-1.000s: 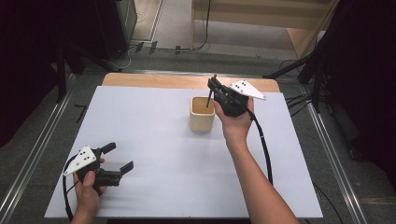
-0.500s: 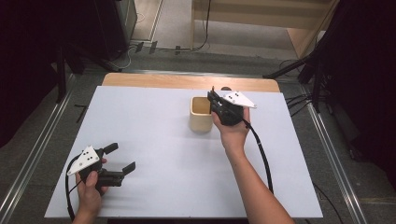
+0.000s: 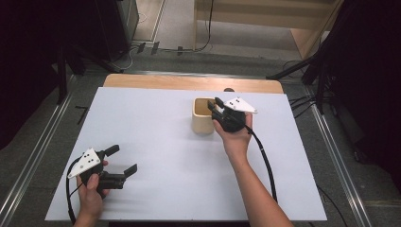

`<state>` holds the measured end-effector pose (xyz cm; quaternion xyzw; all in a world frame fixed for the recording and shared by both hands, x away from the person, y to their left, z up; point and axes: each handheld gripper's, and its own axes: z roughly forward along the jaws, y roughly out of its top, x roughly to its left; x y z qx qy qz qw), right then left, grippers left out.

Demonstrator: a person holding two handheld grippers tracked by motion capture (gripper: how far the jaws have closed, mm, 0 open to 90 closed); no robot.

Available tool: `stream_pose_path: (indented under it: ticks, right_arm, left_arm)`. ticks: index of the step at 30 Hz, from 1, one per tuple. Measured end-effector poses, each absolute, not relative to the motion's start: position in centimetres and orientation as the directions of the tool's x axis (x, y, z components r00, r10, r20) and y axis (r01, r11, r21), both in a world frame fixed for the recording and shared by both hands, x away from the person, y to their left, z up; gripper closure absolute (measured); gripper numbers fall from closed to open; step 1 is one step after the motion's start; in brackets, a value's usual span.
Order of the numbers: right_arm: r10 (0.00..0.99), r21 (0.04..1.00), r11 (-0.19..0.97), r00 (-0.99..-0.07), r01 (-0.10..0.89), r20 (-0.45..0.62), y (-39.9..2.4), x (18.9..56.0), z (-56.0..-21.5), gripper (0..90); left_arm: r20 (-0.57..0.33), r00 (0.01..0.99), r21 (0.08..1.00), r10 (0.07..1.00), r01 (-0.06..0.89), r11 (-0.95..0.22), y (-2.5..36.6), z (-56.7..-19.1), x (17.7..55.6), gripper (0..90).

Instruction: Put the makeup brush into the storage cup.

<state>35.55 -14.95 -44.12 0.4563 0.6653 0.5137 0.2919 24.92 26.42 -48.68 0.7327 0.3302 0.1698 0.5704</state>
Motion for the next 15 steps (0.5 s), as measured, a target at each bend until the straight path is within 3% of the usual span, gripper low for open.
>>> stream_pose_path:
  ticks: [4,15]
  right_arm:
    - [0.899,0.945,0.042,-0.424,0.323,0.105,-16.0,34.2,-43.2,3.2]
    - [0.891,0.95,0.01,-0.434,0.312,0.133,-19.4,31.5,-44.2,0.0]
  left_arm:
    - [-0.132,0.72,0.951,0.682,0.287,-0.118,26.7,-48.7,25.0,0.0]
    - [-0.133,0.713,0.952,0.688,0.286,-0.111,26.7,-48.6,24.8,0.0]
